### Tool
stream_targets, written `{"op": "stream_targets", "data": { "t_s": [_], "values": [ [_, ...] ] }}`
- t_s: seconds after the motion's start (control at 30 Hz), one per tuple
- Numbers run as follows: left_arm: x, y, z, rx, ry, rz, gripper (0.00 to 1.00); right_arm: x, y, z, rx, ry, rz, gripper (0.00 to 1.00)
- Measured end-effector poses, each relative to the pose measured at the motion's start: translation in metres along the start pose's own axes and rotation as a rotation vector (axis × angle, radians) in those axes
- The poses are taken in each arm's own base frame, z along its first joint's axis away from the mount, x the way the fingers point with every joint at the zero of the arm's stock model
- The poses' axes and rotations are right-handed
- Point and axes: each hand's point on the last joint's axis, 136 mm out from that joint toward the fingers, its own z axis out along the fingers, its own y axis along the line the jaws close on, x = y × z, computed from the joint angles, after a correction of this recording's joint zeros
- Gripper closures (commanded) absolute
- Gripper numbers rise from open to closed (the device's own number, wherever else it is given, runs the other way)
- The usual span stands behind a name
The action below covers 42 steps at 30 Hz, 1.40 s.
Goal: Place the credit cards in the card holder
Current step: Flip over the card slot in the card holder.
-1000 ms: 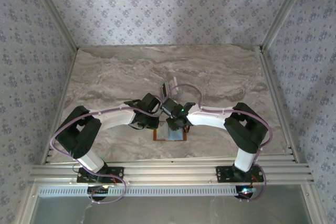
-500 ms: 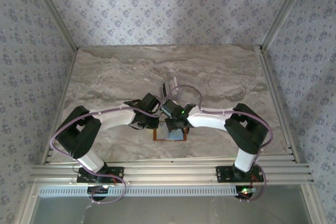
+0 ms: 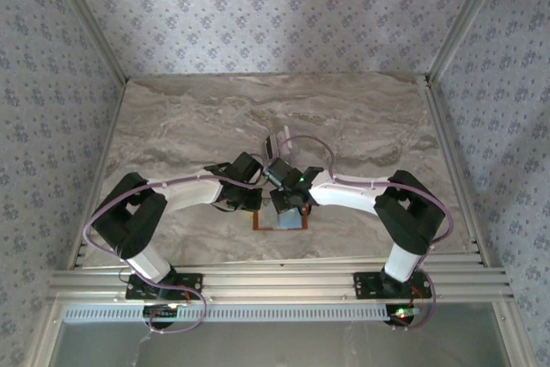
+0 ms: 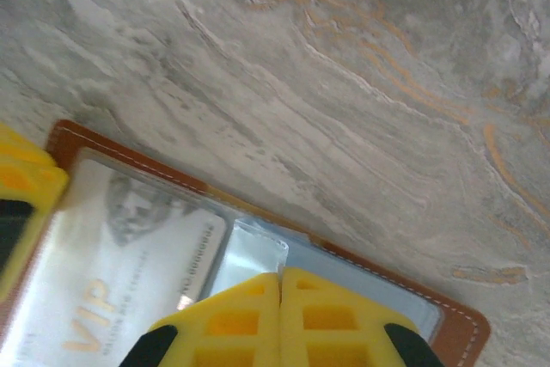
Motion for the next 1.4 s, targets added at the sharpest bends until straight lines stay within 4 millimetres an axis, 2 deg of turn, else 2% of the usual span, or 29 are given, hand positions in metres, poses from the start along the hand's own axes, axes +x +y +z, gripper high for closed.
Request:
{"op": "stream_targets", "data": {
  "t_s": [0.23, 0.47, 0.73, 0.97, 1.23, 1.4],
  "values": [
    [0.000, 0.000, 0.000, 0.000, 0.002, -0.001, 0.87, -0.009, 0.016, -0.001, -0.115, -0.004, 0.041, 0.82],
    [0.000, 0.000, 0.000, 0.001, 0.002, -0.006, 0.87, -0.025, 0.032, -0.002, -0.240, -0.049, 0.164, 0.71],
    [-0.001, 0.001, 0.000, 0.030, 0.002, -0.041, 0.86, -0.007, 0.040, 0.007, -0.350, -0.034, 0.278, 0.56],
    [0.000, 0.003, -0.002, 0.091, -0.012, -0.096, 0.82, -0.007, 0.044, 0.006, -0.389, -0.035, 0.312, 0.45],
    [0.003, 0.019, -0.012, 0.105, -0.044, -0.174, 0.73, -0.019, 0.058, -0.015, -0.476, -0.076, 0.294, 0.35],
    [0.000, 0.030, -0.022, 0.106, -0.080, -0.228, 0.67, -0.020, 0.069, -0.025, -0.510, -0.087, 0.261, 0.34]
  ]
}}
